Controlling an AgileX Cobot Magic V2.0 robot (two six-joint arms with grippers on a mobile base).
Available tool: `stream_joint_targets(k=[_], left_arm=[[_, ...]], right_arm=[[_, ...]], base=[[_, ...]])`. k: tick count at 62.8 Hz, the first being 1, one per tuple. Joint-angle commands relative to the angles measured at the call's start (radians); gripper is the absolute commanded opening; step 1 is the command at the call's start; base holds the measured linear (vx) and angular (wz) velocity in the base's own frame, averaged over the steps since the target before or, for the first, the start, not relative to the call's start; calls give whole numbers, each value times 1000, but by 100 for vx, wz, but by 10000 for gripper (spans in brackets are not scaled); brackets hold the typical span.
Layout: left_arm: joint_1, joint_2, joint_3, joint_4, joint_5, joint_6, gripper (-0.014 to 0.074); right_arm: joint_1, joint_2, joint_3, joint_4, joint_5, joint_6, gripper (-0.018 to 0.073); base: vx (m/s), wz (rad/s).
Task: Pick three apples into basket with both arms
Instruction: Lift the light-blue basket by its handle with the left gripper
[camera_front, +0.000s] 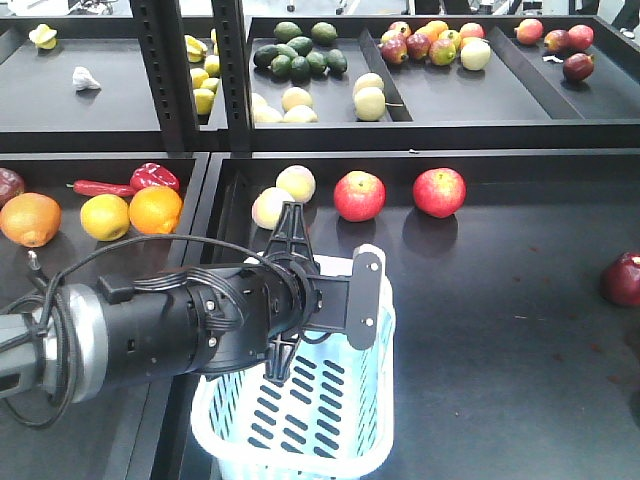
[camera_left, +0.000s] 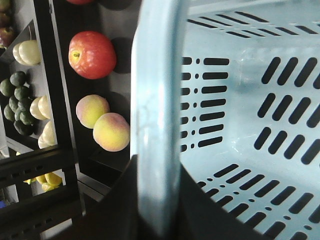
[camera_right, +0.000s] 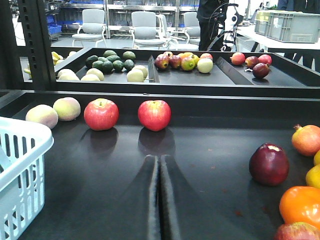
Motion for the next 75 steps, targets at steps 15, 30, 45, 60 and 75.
stream_joint_targets(k=[15, 30, 45, 60, 75], left_arm=[[-3, -185, -29, 43, 26, -116, -8], [-3, -327, -27, 41, 112, -198, -8], [-3, -486, 80, -6, 132, -200, -8], [-3, -696, 238, -111, 176, -201, -8], [-3, -862, 344, -279, 247, -102, -8]], right_arm=[[-3, -18, 11, -11, -75, -7, -10], [-3, -18, 11, -11, -75, -7, -10], [-3, -18, 11, -11, -75, -7, -10], [-3, -18, 11, -11, -75, -7, -10], [-3, -18, 11, -11, -75, -7, -10]], base=[[0, 0], [0, 0], [0, 0], [0, 0], [0, 0]])
